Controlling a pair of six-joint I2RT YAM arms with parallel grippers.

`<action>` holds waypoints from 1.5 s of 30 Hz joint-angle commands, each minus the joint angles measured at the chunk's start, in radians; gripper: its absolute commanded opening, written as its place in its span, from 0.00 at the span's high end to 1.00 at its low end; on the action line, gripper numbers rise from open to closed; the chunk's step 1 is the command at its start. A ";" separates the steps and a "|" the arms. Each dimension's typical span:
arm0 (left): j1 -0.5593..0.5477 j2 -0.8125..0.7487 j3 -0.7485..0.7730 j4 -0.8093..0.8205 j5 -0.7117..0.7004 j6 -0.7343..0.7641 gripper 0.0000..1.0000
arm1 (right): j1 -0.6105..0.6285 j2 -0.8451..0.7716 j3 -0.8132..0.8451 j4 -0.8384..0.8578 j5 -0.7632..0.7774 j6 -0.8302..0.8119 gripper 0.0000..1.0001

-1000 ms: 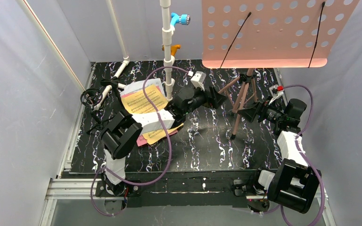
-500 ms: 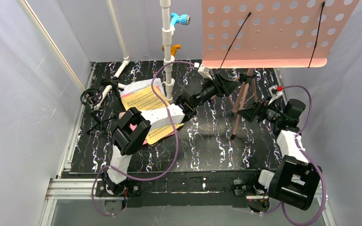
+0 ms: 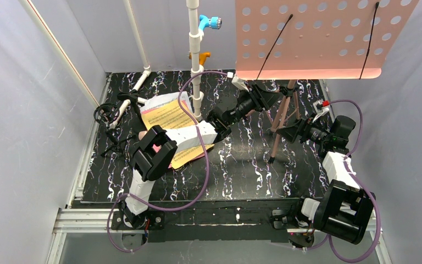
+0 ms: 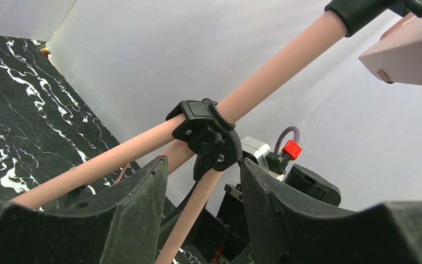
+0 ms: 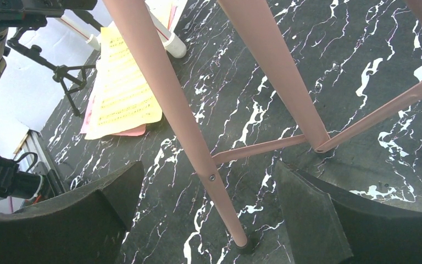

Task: Pack up the instrument practice props
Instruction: Unscrew the knob on the music stand.

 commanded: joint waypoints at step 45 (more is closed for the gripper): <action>-0.047 -0.002 0.128 -0.248 -0.152 -0.167 0.81 | 0.004 0.003 0.020 -0.003 -0.020 -0.024 0.02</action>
